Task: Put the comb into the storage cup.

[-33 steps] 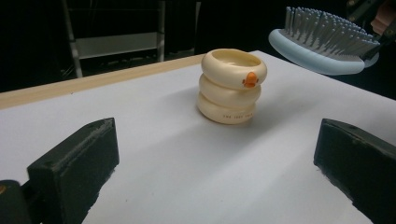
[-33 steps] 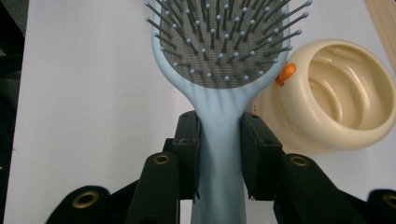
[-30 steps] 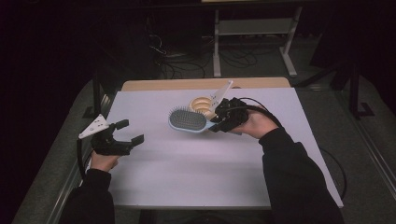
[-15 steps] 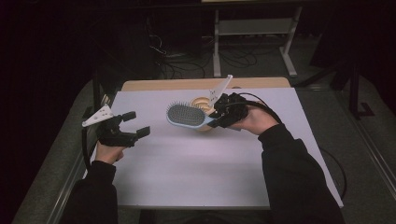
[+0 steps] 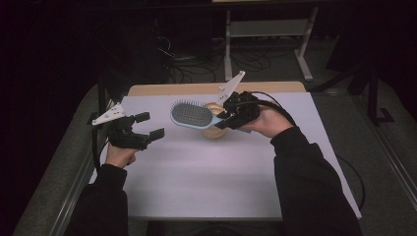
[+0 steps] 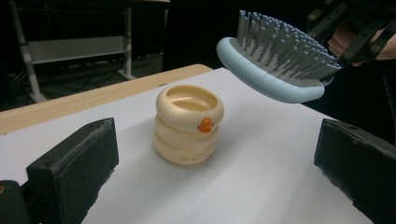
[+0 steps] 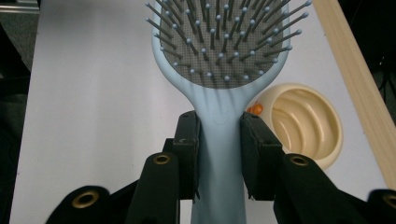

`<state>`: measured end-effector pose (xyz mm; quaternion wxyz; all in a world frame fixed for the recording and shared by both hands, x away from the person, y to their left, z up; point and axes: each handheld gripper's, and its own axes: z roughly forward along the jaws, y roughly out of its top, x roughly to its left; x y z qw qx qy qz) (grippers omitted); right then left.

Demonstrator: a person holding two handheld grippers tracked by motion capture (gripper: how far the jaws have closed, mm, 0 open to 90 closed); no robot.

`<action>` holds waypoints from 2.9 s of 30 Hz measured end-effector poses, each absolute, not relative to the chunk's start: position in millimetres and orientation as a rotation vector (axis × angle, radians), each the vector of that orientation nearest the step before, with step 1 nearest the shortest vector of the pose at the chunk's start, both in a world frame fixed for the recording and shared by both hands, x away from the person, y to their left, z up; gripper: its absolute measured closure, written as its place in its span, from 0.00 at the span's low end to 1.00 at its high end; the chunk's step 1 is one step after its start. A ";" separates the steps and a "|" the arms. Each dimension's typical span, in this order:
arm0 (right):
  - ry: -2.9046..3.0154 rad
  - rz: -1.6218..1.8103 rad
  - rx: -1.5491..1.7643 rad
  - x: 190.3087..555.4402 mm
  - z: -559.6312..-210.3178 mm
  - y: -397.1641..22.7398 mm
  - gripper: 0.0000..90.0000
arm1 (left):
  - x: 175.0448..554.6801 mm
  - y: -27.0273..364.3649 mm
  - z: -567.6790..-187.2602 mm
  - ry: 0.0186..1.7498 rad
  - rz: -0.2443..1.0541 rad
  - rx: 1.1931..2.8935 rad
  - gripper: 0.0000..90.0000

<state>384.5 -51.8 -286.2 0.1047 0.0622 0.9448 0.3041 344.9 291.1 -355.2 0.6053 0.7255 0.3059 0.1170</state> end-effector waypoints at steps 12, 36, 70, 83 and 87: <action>2.750 0.941 0.198 387.2 -275.5 -49.8 0.76 | 350.6 276.1 -343.8 0.716 0.226 1.674 0.00; 2.713 0.976 0.213 387.9 -275.1 -49.0 0.76 | 369.2 229.6 -324.3 0.765 0.145 1.577 0.00; 2.611 0.996 0.235 386.4 -284.8 -36.3 0.75 | 378.3 226.8 -316.9 0.933 0.123 1.389 0.33; 2.605 0.934 0.254 389.2 -297.4 -27.5 0.75 | 379.1 230.0 -314.3 0.916 0.087 1.366 0.54; 2.605 0.936 0.264 390.5 -301.7 -26.8 0.75 | 376.6 229.0 -312.0 0.880 0.102 1.389 0.59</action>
